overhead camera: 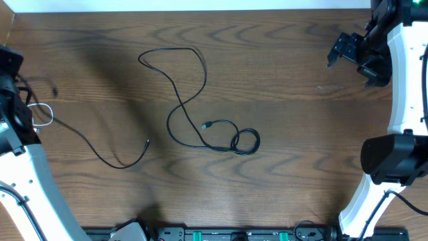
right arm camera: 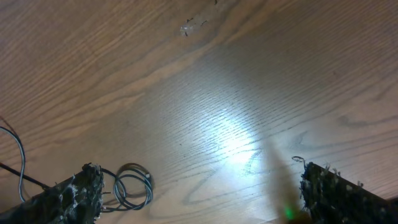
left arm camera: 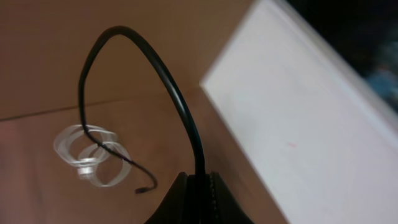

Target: Untangle cables

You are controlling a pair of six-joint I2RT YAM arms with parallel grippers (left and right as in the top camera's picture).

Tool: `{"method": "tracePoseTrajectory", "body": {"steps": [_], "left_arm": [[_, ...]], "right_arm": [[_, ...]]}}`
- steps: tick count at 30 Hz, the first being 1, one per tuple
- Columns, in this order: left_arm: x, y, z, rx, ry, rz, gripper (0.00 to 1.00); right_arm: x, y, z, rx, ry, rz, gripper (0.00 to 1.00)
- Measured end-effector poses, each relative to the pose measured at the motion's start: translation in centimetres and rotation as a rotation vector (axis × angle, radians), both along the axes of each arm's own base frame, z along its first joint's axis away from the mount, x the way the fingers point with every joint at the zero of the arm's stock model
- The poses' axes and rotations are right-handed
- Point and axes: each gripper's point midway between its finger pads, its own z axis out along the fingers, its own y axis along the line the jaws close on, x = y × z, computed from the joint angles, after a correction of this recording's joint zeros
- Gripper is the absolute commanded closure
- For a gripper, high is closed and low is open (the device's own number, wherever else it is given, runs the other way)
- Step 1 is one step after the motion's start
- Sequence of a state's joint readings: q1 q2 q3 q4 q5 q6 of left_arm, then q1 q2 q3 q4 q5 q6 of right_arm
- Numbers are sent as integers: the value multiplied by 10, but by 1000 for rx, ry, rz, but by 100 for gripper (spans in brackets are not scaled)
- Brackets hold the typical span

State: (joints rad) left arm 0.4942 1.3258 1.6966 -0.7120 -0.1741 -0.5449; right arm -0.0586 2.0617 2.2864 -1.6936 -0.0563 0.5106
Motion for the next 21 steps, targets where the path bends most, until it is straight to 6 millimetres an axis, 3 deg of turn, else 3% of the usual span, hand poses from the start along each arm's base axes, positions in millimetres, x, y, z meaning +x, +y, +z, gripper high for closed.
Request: {"method": "tracePoseTrajectory", "body": {"steps": [5,12,16,21], "left_arm": [[-24,18,-6,37,73,151,92],[-35,25,-8,56,100,215,92],[-30,22,-13,39,110,189,92],[-9,11,-23,-17,100,80,93]], "right_arm": [[0,0,0,0,0,0,1],[0,0,0,0,0,0,1],[0,0,0,0,0,0,1],[0,0,0,0,0,0,1]]}}
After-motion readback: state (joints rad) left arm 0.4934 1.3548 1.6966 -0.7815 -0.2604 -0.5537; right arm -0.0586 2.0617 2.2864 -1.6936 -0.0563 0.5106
